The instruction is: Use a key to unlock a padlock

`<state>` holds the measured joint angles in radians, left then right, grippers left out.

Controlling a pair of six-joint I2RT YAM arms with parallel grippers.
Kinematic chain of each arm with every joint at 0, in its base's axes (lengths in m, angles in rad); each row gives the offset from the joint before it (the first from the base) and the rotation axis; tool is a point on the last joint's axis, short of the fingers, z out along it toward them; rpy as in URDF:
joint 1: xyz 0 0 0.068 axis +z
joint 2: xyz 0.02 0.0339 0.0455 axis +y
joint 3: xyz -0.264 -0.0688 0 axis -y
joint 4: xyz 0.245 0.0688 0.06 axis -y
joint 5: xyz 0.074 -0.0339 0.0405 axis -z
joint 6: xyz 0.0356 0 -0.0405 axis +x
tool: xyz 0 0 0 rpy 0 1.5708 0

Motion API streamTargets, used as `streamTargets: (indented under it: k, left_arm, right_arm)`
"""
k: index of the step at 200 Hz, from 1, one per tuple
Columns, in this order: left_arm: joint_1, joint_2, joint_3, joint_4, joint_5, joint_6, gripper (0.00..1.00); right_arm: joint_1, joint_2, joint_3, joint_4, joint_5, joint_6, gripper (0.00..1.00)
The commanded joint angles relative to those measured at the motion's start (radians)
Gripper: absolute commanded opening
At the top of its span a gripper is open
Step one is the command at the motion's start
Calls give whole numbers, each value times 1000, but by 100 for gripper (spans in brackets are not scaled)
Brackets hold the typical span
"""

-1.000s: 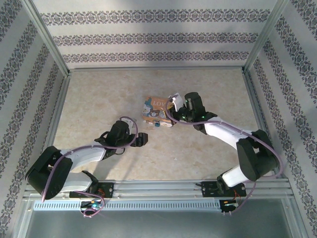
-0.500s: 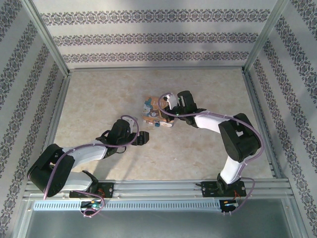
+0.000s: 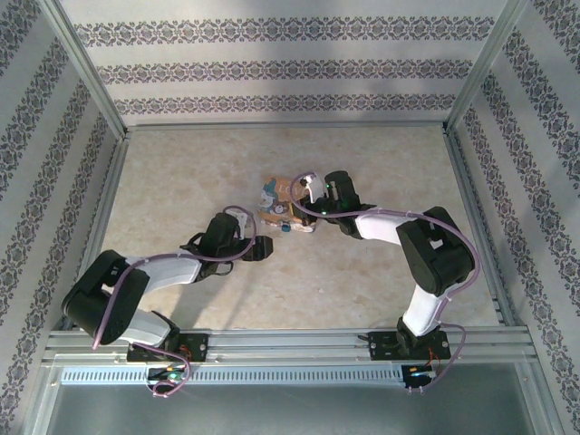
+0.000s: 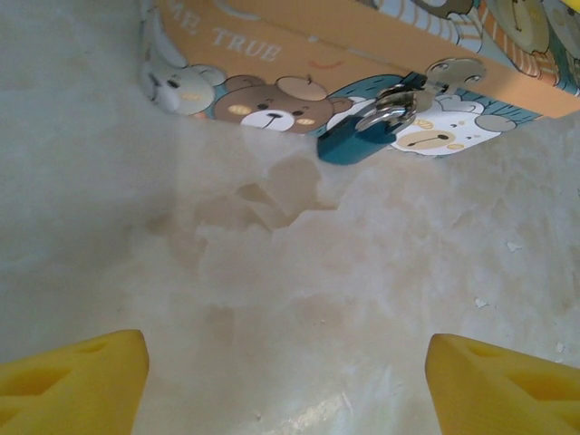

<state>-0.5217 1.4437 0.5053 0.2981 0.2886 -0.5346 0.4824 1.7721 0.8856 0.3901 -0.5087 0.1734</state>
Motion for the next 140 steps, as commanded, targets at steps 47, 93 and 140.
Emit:
streamTargets:
  k: [47,93,140]
  left_arm:
    - [8,96,69,105,76,28,75]
    - [7,157,93,163,103,15,68]
    - [-1,214,113,214,109,-4,63]
  right_arm:
    - [62,3,-61,-17,40,75,0]
    - [76,4,-59,-2,63,100,0]
    - [84,13,-59,9,78,113,0]
